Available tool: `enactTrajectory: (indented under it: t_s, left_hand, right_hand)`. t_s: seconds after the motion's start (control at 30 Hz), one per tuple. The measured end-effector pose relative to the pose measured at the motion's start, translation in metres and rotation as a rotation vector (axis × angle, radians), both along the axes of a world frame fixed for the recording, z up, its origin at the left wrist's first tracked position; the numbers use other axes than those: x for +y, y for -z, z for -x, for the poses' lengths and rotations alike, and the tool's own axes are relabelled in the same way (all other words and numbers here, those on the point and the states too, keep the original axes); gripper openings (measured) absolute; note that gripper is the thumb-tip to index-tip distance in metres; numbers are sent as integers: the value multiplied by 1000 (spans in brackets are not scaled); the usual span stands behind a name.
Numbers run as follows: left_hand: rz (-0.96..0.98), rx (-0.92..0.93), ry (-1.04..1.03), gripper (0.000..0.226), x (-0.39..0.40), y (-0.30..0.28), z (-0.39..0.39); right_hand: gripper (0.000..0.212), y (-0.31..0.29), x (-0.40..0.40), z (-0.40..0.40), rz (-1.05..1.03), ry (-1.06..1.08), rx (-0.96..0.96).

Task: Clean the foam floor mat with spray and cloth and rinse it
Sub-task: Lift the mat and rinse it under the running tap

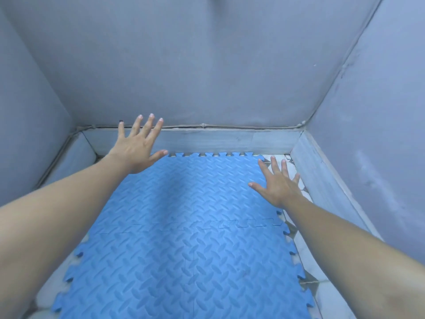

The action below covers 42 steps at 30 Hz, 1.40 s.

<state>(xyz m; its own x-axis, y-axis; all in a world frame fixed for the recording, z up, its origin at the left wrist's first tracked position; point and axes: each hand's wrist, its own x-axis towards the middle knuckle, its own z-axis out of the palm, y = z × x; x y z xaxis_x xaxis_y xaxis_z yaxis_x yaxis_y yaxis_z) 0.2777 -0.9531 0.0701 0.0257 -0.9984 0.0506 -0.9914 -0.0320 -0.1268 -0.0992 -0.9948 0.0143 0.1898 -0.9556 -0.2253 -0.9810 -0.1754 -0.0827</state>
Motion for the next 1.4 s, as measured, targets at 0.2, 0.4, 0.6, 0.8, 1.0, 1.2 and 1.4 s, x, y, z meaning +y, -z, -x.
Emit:
enactTrajectory:
  t_s: [0.2,0.4,0.6,0.8,1.0,1.2,1.4]
  left_hand:
    - [-67,169,-234,84,32,51,-38]
    - [-136,248,-372,85,70,91,-53]
    - [-278,387,-628,93,91,134,-68]
    - [-275,635,-993,104,99,166,-61]
    - [-204,1021,-1168,117,87,159,-87]
    - [3,1457,-1116,72,101,131,-84]
    - [254,1518,-955,85,72,48,-77]
  right_hand:
    - [79,5,-13,-30,-24,64,-167]
    - [81,53,20,-7,-103,109,-129]
    - [93,86,34,25,-215,331,-152]
    - [98,101,23,28,-180,590,-404]
    - [68,70,-8,24,-171,911,-784]
    - [40,26,10,26,217,922,-940]
    - [46,-39,0,32,407,817,-1119]
